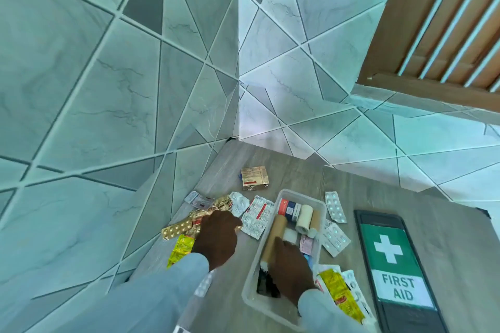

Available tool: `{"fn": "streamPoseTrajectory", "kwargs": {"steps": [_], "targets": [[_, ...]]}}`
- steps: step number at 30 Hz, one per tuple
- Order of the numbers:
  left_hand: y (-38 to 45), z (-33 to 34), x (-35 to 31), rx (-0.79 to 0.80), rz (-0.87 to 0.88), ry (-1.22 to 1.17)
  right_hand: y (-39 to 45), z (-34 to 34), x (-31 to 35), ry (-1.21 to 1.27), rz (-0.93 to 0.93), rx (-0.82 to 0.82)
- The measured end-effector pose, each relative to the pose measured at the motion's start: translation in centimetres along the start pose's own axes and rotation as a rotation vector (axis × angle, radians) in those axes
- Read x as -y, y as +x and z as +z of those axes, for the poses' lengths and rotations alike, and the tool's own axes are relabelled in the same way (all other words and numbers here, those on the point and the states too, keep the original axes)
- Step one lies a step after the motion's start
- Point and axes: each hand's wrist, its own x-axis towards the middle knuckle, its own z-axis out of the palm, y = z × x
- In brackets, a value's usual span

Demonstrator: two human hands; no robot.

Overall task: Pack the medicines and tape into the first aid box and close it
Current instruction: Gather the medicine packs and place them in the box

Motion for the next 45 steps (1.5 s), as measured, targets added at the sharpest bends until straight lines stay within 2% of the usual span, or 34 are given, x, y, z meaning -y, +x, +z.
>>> {"fn": "streamPoseTrajectory", "kwargs": {"steps": [3,5,8,12,14,16,20,23,28,32,35,36,39,42,45], "targets": [[-1.9,-0.5,0.5,-0.019,-0.018,0.007,0.4,-0.3,-0.6,0.042,0.004,-0.045],[-2.8,-1.4,1.5,-0.026,-0.094,0.006,0.4,-0.5,-0.5,0.074,-0.001,-0.078],[-3.4,-2.8,3.9,0.099,-0.312,-0.013,-0.1,-0.8,0.4,0.131,-0.026,-0.145],[-4.2,-3.0,7.6,0.325,-0.497,0.031,-0.5,-0.9,4.1,0.331,-0.089,-0.194],[-4.8,-2.6,8.6,0.399,-0.567,0.050,-0.2,-0.3,6.6,0.434,-0.074,-0.142],[-5.5,-1.9,9.0,0.462,-0.582,0.072,0.2,1.1,8.8,0.501,-0.035,-0.025],[-6.5,-0.3,9.4,0.511,-0.486,0.161,1.4,5.5,12.9,0.527,0.212,0.248],[-6.4,0.4,9.6,0.490,-0.445,0.143,1.7,7.3,14.4,0.616,0.373,0.281],[-5.0,0.0,9.4,0.431,-0.435,0.010,3.2,9.3,14.3,0.792,0.413,0.165],[-3.7,-0.3,10.2,0.408,-0.505,-0.444,2.8,7.4,15.0,1.011,0.453,0.195],[-2.5,-1.2,10.7,0.407,-0.493,-0.632,2.9,6.6,15.0,1.070,0.436,0.218],[-2.1,-1.8,10.6,0.400,-0.502,-0.710,2.7,5.9,15.2,1.058,0.422,0.193],[-0.5,-3.9,8.5,0.400,-0.514,-0.954,1.3,3.2,14.4,0.829,0.308,-0.134],[0.4,-5.0,4.6,0.540,-0.463,-1.098,-1.0,1.1,11.6,0.666,0.262,-0.449],[0.0,-3.7,-0.4,0.649,-0.382,-1.052,-3.3,0.3,7.3,0.794,0.351,-0.523]]}}
